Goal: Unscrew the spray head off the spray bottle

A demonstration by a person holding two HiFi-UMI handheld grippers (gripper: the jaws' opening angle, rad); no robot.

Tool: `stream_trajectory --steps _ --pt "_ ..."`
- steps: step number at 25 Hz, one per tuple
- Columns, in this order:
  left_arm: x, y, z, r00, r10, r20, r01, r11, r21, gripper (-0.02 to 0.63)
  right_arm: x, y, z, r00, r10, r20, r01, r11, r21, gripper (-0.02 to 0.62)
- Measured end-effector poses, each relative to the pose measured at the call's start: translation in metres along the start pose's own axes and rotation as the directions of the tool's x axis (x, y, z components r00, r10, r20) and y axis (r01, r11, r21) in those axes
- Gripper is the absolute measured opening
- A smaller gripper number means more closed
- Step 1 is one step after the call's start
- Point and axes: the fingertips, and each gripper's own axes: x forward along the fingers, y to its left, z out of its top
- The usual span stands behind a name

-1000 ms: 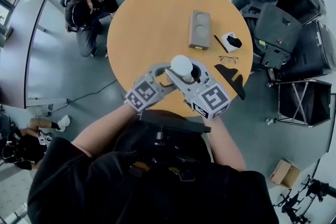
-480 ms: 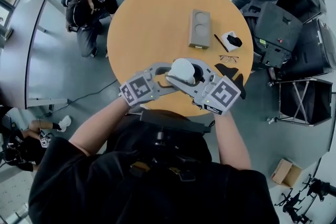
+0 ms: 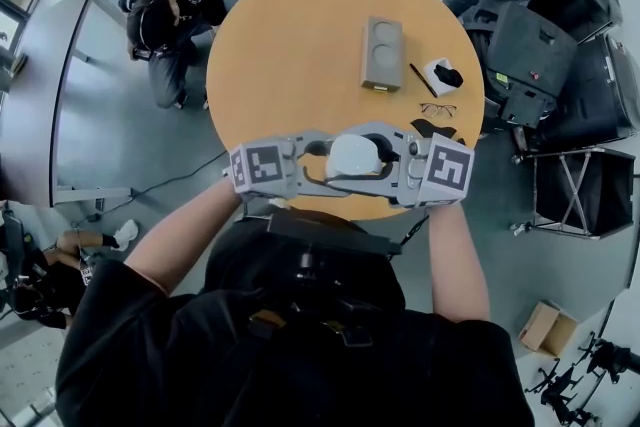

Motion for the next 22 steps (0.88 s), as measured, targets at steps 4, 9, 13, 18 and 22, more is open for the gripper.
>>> stream_trajectory --steps 4,9,13,18,22 --pt "-0.003 0.017 -0.003 0.995 0.103 -0.007 -0.103 0.995 0.003 0.305 -0.004 -0.026 -0.004 0.983 -0.175 -0.046 0.173 0.984 -0.053 0.307" --pt "-0.009 0.033 -0.008 0.976 0.218 -0.021 -0.218 0.976 -0.007 0.305 -0.021 -0.049 -0.005 0.939 -0.343 -0.038 0.34 0.938 -0.07 0.394" --pt "-0.008 0.041 -0.002 0.964 0.266 0.013 -0.266 0.964 -0.01 0.305 -0.03 -0.056 -0.002 0.913 -0.408 0.0 0.407 0.912 -0.054 0.408" --pt "-0.021 0.055 0.0 0.932 0.361 0.028 -0.36 0.932 -0.037 0.305 -0.035 -0.065 0.0 0.855 -0.517 0.035 0.518 0.855 -0.023 0.408" --pt "-0.036 0.077 0.0 0.875 0.484 0.019 -0.481 0.874 -0.067 0.305 -0.037 -0.075 -0.01 0.804 -0.594 0.009 0.594 0.804 0.0 0.408"
